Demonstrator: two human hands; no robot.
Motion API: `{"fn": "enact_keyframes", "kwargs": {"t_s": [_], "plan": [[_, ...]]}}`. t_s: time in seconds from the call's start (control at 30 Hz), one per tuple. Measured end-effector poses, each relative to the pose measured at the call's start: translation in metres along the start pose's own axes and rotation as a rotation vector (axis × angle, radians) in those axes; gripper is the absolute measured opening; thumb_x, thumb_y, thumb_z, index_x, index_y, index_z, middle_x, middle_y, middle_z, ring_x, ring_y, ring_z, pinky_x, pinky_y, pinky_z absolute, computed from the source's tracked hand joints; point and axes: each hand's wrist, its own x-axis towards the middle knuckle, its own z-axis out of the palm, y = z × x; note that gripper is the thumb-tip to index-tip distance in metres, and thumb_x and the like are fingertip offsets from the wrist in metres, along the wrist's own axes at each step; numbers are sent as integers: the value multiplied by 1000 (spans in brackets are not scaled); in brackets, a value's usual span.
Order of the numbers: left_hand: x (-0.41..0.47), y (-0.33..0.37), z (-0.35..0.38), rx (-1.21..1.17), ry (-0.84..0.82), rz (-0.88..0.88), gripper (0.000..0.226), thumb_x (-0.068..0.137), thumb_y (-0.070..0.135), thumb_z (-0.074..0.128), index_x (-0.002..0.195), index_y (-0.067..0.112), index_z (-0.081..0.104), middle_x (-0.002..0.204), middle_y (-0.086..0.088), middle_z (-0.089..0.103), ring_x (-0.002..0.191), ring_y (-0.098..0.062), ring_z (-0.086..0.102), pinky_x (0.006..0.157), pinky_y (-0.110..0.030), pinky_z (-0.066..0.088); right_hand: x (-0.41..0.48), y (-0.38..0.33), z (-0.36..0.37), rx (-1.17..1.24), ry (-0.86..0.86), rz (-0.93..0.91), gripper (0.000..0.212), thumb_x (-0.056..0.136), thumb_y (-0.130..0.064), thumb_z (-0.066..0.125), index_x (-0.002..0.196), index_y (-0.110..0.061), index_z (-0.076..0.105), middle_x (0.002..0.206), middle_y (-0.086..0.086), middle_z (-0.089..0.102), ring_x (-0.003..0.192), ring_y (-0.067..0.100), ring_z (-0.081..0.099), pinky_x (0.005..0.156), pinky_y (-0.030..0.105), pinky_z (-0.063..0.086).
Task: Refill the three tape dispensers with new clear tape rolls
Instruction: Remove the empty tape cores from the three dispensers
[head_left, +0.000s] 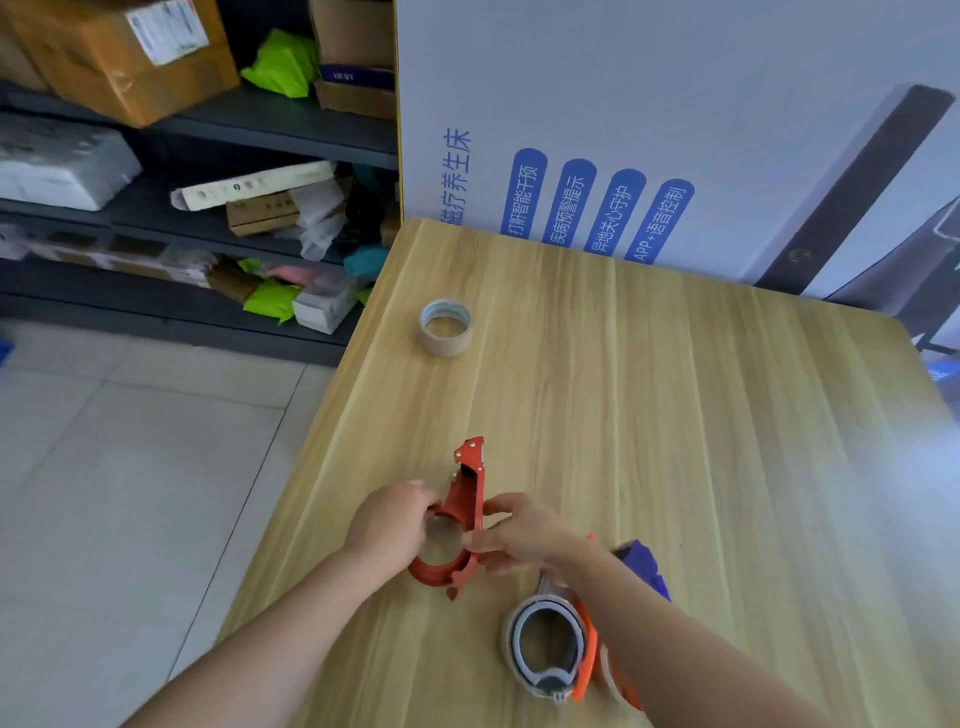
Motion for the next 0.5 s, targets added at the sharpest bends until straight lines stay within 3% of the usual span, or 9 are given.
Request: {"fn": "enact_keyframes", "kwargs": {"t_s": [0.03,0.17,0.23,0.3,0.4,0.5], "plan": [[-12,1,4,17,-4,-9,24,92,10,46,92,19,69,108,-4,65,89,-27,63,66,-31,43,-4,9,5,-37,-7,-9,66,81,-15,78,137,-5,45,84,9,71,63,14,70,63,24,59],[-52,0,21,65,-35,-36,27,91,12,45,98,22,69,113,-6,63,98,-30,62,75,-35,46,-19,44,27,-259,32,-93,50,79,-16,78,123,-4,57,104,13,69,87,23,65,90,40,56],[-66,0,25,77,-42,-42,26,90,11,45,95,21,68,95,-2,61,93,-29,63,73,-37,48,-24,52,36,-383,68,-156,40,78,-20,78,113,-7,62,95,6,67,83,19,61,88,38,55],[-74,1,27,103,-38,-56,25,89,10,45,93,20,68,85,0,55,87,-27,62,70,-39,48,-28,55,42,-486,111,-200,41,80,-25,76,115,-9,63,97,5,67,84,19,61,81,33,51],[-79,7,25,130,-21,-97,22,91,15,45,96,20,67,94,0,59,92,-26,62,71,-38,50,-33,58,43,-574,177,-239,48,82,-29,73,124,-11,61,114,7,69,103,22,64,87,32,51],[-78,21,21,114,156,-62,23,91,20,50,106,23,66,100,4,60,95,-21,61,69,-34,50,-43,62,30,-495,298,-304,41,87,-27,66,125,-15,61,118,3,68,108,19,63,93,31,50]]}}
